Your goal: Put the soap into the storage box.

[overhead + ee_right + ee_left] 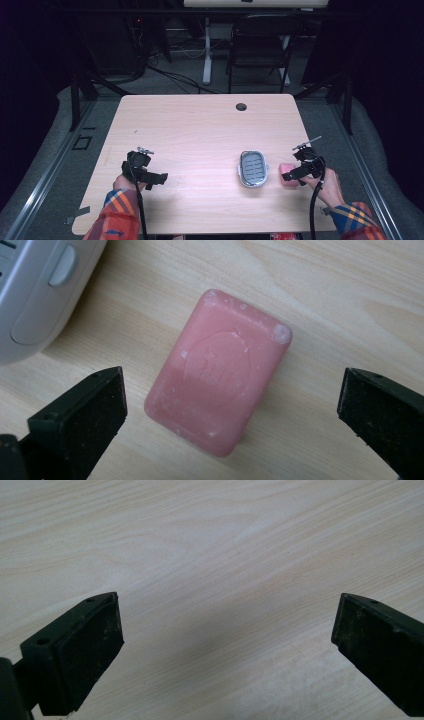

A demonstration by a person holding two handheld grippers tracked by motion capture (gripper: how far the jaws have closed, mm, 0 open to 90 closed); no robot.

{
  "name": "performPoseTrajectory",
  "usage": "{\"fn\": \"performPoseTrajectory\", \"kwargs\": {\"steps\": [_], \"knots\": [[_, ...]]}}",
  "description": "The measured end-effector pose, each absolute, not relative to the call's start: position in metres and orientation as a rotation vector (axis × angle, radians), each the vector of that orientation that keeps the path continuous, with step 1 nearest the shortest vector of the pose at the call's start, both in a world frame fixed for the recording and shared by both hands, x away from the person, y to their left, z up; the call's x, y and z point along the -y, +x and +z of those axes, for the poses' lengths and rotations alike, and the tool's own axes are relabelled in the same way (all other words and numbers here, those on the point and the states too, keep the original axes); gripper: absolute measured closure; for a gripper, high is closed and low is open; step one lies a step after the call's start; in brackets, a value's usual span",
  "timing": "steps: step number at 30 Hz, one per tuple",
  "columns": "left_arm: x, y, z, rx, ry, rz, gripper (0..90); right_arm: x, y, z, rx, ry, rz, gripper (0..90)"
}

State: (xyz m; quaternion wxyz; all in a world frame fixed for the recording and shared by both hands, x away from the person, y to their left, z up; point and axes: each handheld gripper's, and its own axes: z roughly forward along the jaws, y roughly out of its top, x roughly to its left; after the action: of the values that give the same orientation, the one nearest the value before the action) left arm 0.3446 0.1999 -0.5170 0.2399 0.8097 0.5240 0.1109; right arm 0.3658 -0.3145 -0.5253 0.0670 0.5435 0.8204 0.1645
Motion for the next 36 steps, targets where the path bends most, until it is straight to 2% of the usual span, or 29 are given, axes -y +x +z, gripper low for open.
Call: {"fn": "performPoseTrajectory", "kwargs": {"steps": [17,26,30,36], "knots": [[-0.199,0.345,-0.517,-1.431,2.226,0.299,0.1,0.303,0.378,-0.532,-2.470,1.687,0.449,0.1],[-0.199,0.345,-0.517,-1.431,2.221,0.310,0.0,0.300,0.383,-0.534,-2.485,1.704,0.399,7.2],[-0.200,0.345,-0.516,-1.434,2.216,0.314,0.1,0.300,0.384,-0.535,-2.470,1.718,0.386,13.8],[-0.200,0.344,-0.516,-1.437,2.214,0.316,0.1,0.301,0.385,-0.536,-2.471,1.742,0.378,19.0]]}}
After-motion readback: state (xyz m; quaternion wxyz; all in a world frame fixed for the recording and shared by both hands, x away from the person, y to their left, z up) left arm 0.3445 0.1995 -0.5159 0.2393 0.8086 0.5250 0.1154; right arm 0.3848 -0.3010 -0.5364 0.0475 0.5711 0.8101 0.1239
